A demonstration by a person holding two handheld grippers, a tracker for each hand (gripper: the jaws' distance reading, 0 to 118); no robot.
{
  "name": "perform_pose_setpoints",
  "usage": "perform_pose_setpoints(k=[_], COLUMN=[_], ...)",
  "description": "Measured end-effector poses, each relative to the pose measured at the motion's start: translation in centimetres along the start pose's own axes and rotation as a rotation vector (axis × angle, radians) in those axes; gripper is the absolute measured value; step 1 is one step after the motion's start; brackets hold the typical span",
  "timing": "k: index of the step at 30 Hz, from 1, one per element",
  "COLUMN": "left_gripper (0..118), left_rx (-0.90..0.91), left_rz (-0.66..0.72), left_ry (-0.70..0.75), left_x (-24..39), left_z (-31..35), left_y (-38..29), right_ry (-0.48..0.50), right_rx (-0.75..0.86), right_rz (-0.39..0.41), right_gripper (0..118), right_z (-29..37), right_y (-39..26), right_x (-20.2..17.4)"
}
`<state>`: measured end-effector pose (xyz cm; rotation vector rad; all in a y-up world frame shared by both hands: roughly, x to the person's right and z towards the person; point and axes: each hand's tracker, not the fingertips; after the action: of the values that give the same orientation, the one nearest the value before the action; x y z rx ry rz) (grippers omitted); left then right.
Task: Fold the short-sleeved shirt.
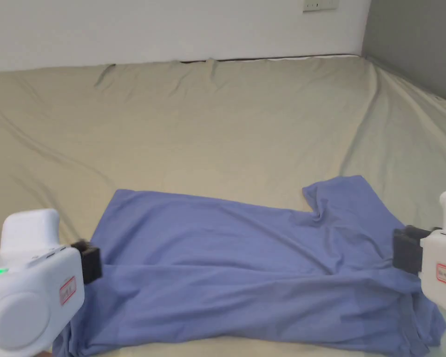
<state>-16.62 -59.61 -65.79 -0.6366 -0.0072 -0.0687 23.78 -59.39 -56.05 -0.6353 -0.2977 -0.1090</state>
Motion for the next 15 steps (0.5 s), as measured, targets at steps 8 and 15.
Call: perform_pose_setpoints(k=[8, 15], left_gripper=[0, 50], left_rx=[0.027, -0.11], left_rz=[-0.115, -0.14], left_ry=[-0.015, -0.101], left_x=[0.2, 2.5], left_z=[-9.7, -21.8], left_y=[9.1, 13.2], right_ry=[-0.008, 0.027], right_rx=[0.025, 0.008], right_rz=[0.023, -0.013], right_gripper=[3, 3], right_z=[-7.9, -15.4], right_y=[6.4, 10.8], right_x=[0.8, 2.3])
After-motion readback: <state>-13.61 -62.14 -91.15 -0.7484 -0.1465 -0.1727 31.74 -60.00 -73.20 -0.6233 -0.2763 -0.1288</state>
